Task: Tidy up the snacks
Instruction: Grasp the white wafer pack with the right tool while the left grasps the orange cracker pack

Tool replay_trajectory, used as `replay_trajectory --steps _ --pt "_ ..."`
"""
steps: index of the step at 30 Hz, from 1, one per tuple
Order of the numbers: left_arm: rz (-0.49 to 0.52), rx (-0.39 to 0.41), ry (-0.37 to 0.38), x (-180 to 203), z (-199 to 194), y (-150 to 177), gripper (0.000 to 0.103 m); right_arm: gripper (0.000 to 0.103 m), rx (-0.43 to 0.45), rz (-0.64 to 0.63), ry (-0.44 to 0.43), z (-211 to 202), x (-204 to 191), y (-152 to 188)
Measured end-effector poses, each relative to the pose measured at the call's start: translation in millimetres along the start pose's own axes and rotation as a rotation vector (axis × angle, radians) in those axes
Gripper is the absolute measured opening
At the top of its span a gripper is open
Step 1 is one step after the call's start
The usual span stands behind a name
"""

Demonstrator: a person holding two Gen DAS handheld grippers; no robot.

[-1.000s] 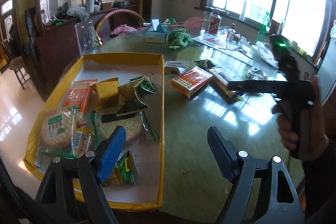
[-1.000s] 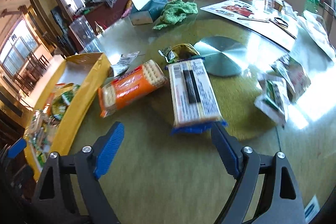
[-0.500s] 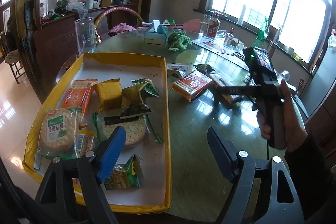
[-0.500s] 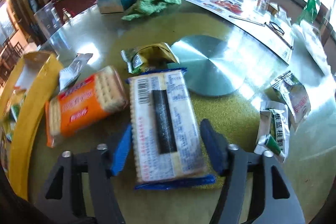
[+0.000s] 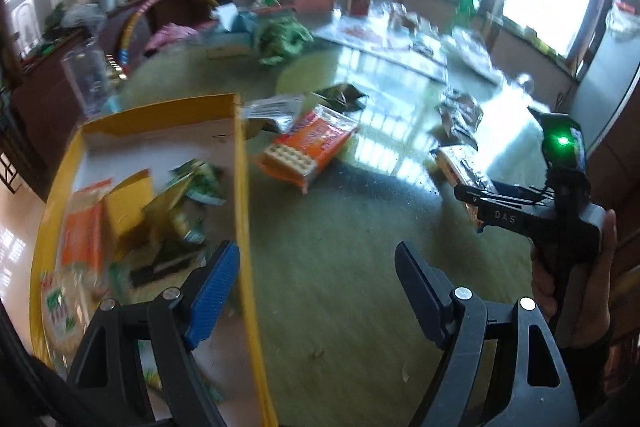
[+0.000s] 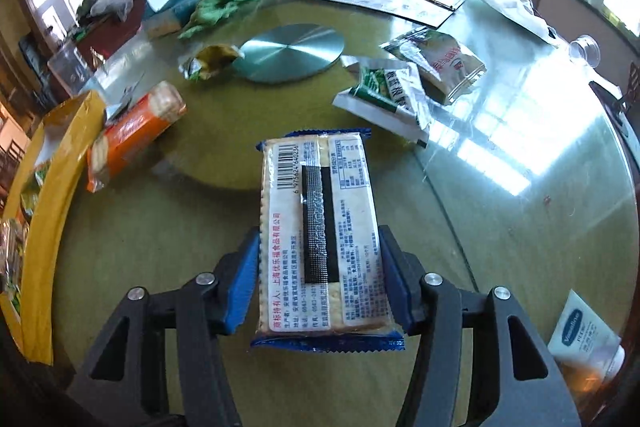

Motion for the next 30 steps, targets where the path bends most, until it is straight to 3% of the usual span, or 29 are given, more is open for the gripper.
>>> replay_trajectory --steps 4,7,9,11,16,19,24,30 --pt "0.057 -0.073 0.064 15.3 27.9 -21.5 0.08 0.057 0.017 -0.008 -0.026 1.3 0.1 -2.1" --pt "0.099 -0.101 0.025 13.4 57.2 -40.4 0.08 0.057 0.018 0.029 -0.069 -1.2 3.4 -1.3" --pt "0.081 -0.106 0.021 6.6 72.8 -52.2 0.08 0.057 0.01 0.052 -0.103 -3.0 4.3 -0.7" --pt "0.049 -0.149 0.068 3.3 91.3 -60.4 0.08 0.057 0.007 0.068 -0.125 -4.6 4.3 1.2" --pt "0.084 -0.179 -0.013 -0.8 119.6 -74.8 0.08 0.057 0.004 0.068 -0.135 -5.0 2.5 2.9" --pt "0.157 -0.188 -0.063 0.1 129.2 -75.9 0.08 0.057 0.004 0.074 -0.139 -4.7 1.9 3.5" --pt "0.172 -0.301 -0.137 -9.4 152.5 -65.8 0.08 0.057 0.005 0.077 -0.143 -5.6 3.0 4.0" --pt "0.119 -0.304 -0.091 0.2 145.0 -55.7 0.077 0.057 0.005 0.074 -0.145 -6.1 3.3 3.7"
Point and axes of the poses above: each gripper's, at about its wrist camera, not at the fingertips, and z roughly the way its jaws point, x to its right, y to its underside, the point moved 6 cm from there along z, roughly the way its jaws point, and after that the axes turned 5 degrees about x, right-handed, at the moved point
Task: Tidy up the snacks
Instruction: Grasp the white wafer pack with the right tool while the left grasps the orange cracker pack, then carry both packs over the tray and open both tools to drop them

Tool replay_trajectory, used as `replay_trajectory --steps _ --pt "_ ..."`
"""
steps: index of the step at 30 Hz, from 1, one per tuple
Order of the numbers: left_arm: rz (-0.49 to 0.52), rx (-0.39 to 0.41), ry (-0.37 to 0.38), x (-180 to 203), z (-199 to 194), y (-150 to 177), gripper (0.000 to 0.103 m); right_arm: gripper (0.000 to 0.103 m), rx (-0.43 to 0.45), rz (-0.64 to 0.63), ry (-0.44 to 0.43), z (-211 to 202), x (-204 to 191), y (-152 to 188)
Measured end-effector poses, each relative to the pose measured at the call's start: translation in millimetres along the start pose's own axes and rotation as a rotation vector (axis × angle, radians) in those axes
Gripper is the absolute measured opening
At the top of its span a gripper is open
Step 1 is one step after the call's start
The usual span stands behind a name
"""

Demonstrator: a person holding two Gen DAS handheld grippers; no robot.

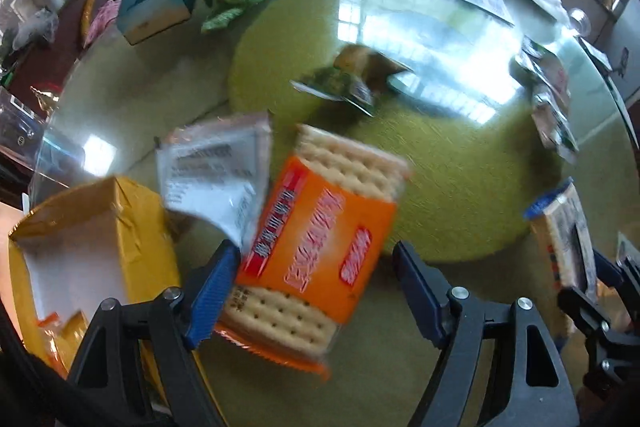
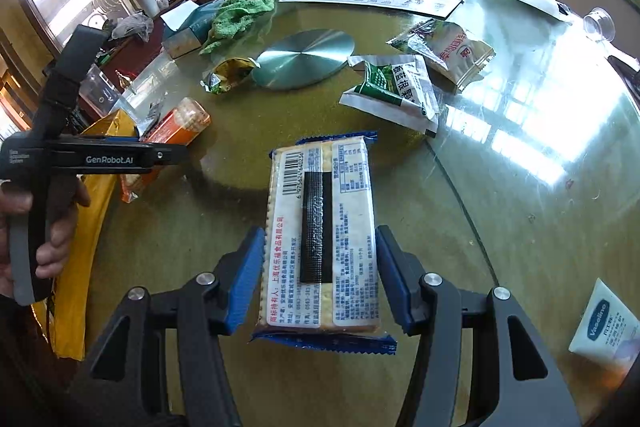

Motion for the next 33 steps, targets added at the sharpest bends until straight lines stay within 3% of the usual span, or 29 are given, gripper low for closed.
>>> replay_trajectory --steps 4,10,12,14,20,24,31,33 --pt "-0.005 -0.01 -0.011 15.1 -6.1 14.2 0.076 0.057 0.001 -0.003 -0.005 -0.8 -0.1 0.5" --pt "-0.049 0.004 -0.016 17.3 -1.3 5.6 0.076 0.057 0.004 -0.005 0.001 -0.5 -1.0 0.8" --pt "-0.081 0.005 -0.007 17.2 -0.3 4.6 0.072 0.057 0.007 -0.009 0.004 -0.2 -1.5 0.4" --pt "-0.084 0.03 -0.02 13.8 -4.1 5.1 0.056 0.057 0.01 -0.016 0.013 -0.5 -2.9 0.9" --pt "-0.103 0.069 -0.044 15.3 -19.0 28.1 0.054 0.057 0.022 -0.042 0.045 -1.2 -6.2 1.9" --pt "-0.195 0.079 0.023 13.6 -35.9 53.3 0.054 0.056 0.048 -0.039 0.023 -5.4 -9.4 1.1" --pt "-0.311 0.265 0.14 18.6 -93.9 106.4 0.053 0.055 0.131 -0.013 -0.09 -22.8 -21.4 -6.2" --pt "-0.33 0.279 0.153 17.5 -102.5 115.5 0.053 0.055 0.145 -0.006 -0.13 -26.2 -26.4 -8.1"
Point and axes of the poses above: each gripper's, at about its wrist camera, not at the fingertips, and z roughly the way its jaws point, x to its right, y to its underside, the point moved 6 cm from there along z, roughly the way its jaws point, and after that the axes turned 5 degrees about x, right-handed, at the moved point
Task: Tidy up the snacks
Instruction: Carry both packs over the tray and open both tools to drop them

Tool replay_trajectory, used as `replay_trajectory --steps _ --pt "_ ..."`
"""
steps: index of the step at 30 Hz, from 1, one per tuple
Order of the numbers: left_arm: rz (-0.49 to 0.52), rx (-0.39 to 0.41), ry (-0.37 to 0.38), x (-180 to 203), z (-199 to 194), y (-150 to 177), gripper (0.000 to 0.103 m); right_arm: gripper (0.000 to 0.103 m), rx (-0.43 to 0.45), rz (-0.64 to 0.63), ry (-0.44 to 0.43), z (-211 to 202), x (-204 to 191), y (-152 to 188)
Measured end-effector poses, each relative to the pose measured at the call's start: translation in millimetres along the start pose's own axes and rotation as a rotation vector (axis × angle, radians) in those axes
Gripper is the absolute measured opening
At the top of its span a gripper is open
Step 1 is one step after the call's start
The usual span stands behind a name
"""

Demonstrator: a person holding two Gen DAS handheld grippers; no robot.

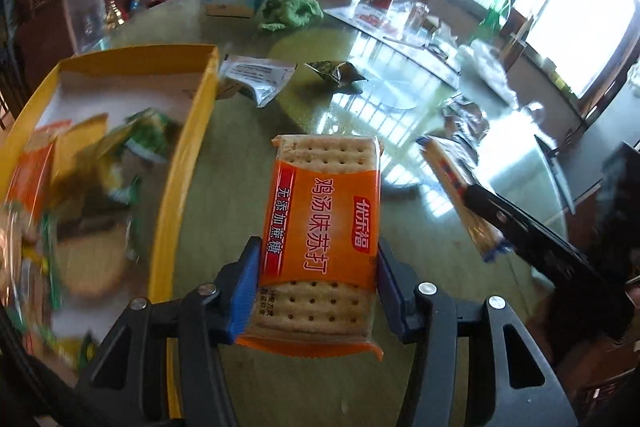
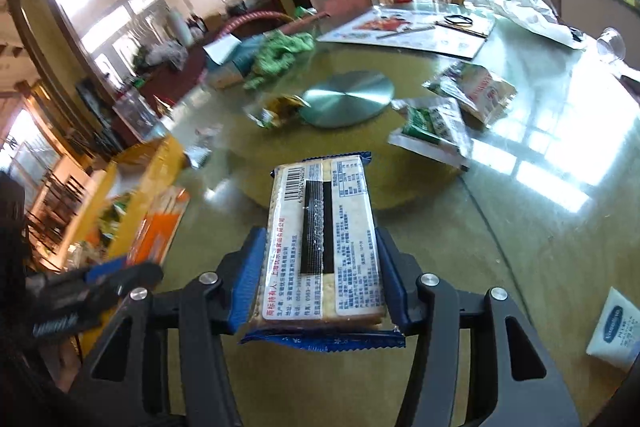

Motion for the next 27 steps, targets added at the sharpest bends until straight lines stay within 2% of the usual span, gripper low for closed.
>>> replay_trajectory --steps 3,6,9,12,14,17,27 --pt "-0.05 0.032 0.03 -10.1 -20.4 3.1 0.053 0.055 0.002 -0.006 -0.031 0.1 -8.8 1.9" --pt "-0.098 0.106 0.075 -21.7 -56.9 0.0 0.053 0.055 0.007 -0.015 -0.09 -0.7 -20.0 3.2" --pt "-0.117 0.19 0.042 -42.5 -91.9 -6.6 0.053 0.055 0.011 -0.039 -0.149 -3.6 -34.1 4.8" --pt "-0.14 0.225 0.003 -70.2 -109.2 -12.7 0.053 0.055 -0.001 -0.044 -0.198 -8.5 -50.3 5.4" --pt "-0.163 0.242 -0.024 -89.8 -113.8 -15.7 0.053 0.055 -0.025 -0.049 -0.244 -11.3 -68.4 4.3" --pt "-0.225 0.263 -0.06 -124.5 -117.1 -17.3 0.053 0.055 -0.059 -0.098 -0.259 -9.7 -102.4 1.8" --pt "-0.334 0.276 -0.047 -179.8 -109.1 -15.1 0.053 0.055 -0.096 -0.205 -0.303 17.3 -205.5 -17.2"
Point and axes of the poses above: each gripper's, at about its wrist camera, not at the fingertips, and z roughly the way its jaws point, x to its right, y to its underside, the point moved 6 cm from there along z, roughly the way its jaws point, and after that the axes turned 5 degrees about x, right-handed, at the moved point
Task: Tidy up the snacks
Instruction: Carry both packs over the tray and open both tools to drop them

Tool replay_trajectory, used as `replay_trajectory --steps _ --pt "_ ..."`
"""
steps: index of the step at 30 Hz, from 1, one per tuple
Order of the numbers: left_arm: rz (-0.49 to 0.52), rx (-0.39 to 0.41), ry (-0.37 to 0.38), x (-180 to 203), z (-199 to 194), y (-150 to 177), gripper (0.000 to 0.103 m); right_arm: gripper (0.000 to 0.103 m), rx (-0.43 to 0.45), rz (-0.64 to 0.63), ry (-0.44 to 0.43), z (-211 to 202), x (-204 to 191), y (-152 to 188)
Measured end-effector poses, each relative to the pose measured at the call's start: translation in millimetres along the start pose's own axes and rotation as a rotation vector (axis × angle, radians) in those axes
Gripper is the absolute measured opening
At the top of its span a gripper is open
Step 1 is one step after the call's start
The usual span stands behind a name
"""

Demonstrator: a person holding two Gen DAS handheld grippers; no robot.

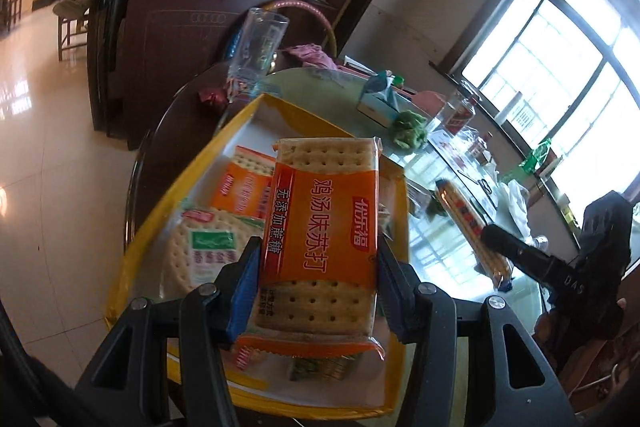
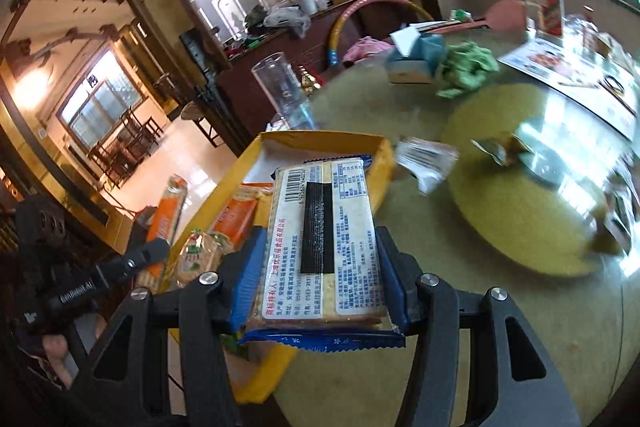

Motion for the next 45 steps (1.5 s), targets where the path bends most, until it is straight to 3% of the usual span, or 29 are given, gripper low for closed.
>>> replay_trajectory --steps 15,25,27,29,30,31,33,34,37,40,45 --pt "-0.074 -0.082 -0.028 -45.5 50.0 -33.2 0.053 0.055 -0.113 0.004 0.063 101.4 -30.7 -36.8" --pt "-0.013 -0.146 -0.089 -46.5 75.5 -32.8 0.053 0.056 -0.201 -0.02 0.129 163.9 -31.2 -32.3" --pt "0.011 -0.159 -0.102 -45.1 77.5 -32.5 0.056 0.057 -0.222 -0.011 0.133 170.3 -27.2 -27.7" --pt "0.032 -0.177 -0.108 -43.9 80.0 -30.9 0.067 0.057 -0.224 0.001 0.128 171.4 -24.4 -25.5" --pt "0.027 -0.187 -0.094 -42.6 80.7 -29.9 0.068 0.059 -0.211 -0.001 0.108 167.9 -25.2 -26.5" --pt "0.019 -0.184 -0.084 -41.6 79.6 -30.7 0.068 0.071 -0.188 -0.002 0.087 162.0 -27.1 -28.5" --pt "0.011 -0.101 -0.094 -37.4 64.5 -36.6 0.073 0.079 -0.125 -0.023 0.084 140.5 -30.2 -34.4" --pt "0.021 -0.06 -0.103 -34.0 56.7 -38.8 0.08 0.079 -0.092 -0.035 0.076 126.7 -32.1 -36.9" --pt "0.069 0.021 -0.111 -17.1 35.3 -39.3 0.081 0.079 -0.032 -0.054 0.028 80.5 -32.6 -36.3" --pt "0.105 0.028 -0.066 10.5 22.5 -23.9 0.081 0.08 0.027 -0.037 0.007 31.3 -19.3 -22.4" --pt "0.119 0.023 0.063 62.5 10.3 19.8 0.081 0.08 0.057 0.042 0.048 -21.6 36.2 14.3"
Point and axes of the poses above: each gripper's, at about its wrist camera, not at the fingertips, and z roughly the way its jaws point, x to its right, y to its underside, the point moved 6 cm from there along z, roughly the way its jaws point, and after that the axes turned 5 degrees about x, right-handed, at the moved point
